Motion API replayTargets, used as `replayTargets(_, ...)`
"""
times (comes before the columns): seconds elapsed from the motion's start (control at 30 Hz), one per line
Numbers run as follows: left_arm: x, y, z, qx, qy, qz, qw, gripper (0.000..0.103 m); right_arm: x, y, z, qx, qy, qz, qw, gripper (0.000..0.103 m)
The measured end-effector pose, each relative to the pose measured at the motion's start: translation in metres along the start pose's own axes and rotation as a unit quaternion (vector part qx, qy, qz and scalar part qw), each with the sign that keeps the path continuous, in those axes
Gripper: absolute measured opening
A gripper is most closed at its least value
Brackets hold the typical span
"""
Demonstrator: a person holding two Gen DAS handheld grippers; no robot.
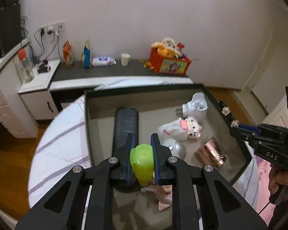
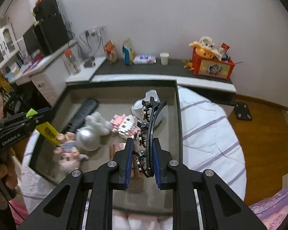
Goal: Organize rigid objects
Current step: 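Carry highlighter and hair clip over the box and open both tools, then withdraw both tools from the box toward the remaining items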
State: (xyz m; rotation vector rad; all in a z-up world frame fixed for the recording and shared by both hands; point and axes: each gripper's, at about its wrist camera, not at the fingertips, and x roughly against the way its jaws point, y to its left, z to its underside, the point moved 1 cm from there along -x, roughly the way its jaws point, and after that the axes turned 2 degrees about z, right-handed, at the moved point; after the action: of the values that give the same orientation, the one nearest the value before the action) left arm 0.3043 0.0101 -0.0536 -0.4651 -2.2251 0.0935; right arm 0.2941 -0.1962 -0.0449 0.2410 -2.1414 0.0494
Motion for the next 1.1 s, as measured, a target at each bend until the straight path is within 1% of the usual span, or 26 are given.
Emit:
replayTargets(0.07, -0.004, -0.001, 0.002, -0.006, 0.002, -0.004, 1.0000, 0.018, -0.010, 0.002, 0.001, 0.009, 0.014, 0.004, 1.000, 0.019)
replayTargets(0.17, -0.003, -0.004, 0.003, -0.020, 0.003, -0.012, 0.9997, 0.019, -0.015, 0.005, 0.002, 0.019, 0.022, 0.013, 0.999, 0.019)
replayTargets(0.2, -0.002, -0.006, 0.003, -0.027, 0.002, -0.025, 0.9993, 0.024, -0.015, 0.006, 0.002, 0.023, 0.024, 0.019, 0.999, 0.019)
replayTargets(0.23, 0.000, -0.007, 0.003, -0.031, 0.001, -0.032, 0.9990, 0.044, -0.015, 0.007, 0.003, 0.024, 0.024, 0.022, 0.999, 0.021)
replayTargets(0.27, 0.002, -0.008, 0.002, -0.034, -0.002, -0.039, 0.9986, 0.060, -0.015, 0.007, 0.003, 0.024, 0.023, 0.025, 0.999, 0.041)
replayTargets(0.3, 0.007, -0.009, 0.003, -0.036, -0.012, -0.047, 0.9982, 0.086, -0.014, 0.007, 0.002, 0.022, 0.021, 0.026, 0.999, 0.058)
replayTargets(0.33, 0.012, -0.009, 0.001, -0.036, -0.022, -0.049, 0.9979, 0.099, -0.011, 0.007, 0.002, 0.021, 0.016, 0.025, 0.999, 0.085)
replayTargets(0.37, 0.021, -0.010, 0.001, -0.038, -0.038, -0.055, 0.9971, 0.101, -0.008, 0.009, 0.002, 0.023, 0.011, 0.017, 1.000, 0.086)
replayTargets(0.4, 0.025, -0.011, 0.000, -0.040, -0.043, -0.058, 0.9966, 0.101, -0.006, 0.010, 0.003, 0.026, 0.011, 0.020, 0.999, 0.086)
replayTargets(0.47, 0.033, -0.011, -0.002, -0.038, -0.046, -0.064, 0.9962, 0.101, 0.001, 0.013, 0.004, 0.029, 0.006, 0.029, 0.999, 0.086)
replayTargets(0.63, 0.060, -0.015, 0.002, -0.034, -0.064, -0.072, 0.9948, 0.101, 0.023, 0.013, 0.003, 0.016, -0.017, 0.019, 1.000, 0.086)
replayTargets(0.73, 0.080, -0.021, 0.009, -0.036, -0.084, -0.070, 0.9934, 0.102, 0.041, 0.016, 0.007, 0.012, -0.032, 0.014, 0.999, 0.086)
replayTargets(0.9, 0.114, -0.034, 0.028, -0.039, -0.109, -0.069, 0.9909, 0.102, 0.075, 0.019, 0.025, -0.004, -0.057, -0.005, 0.998, 0.086)
replayTargets(1.1, 0.149, -0.052, 0.058, -0.038, -0.129, -0.072, 0.9884, 0.103, 0.115, 0.023, 0.054, -0.020, -0.081, -0.017, 0.996, 0.086)
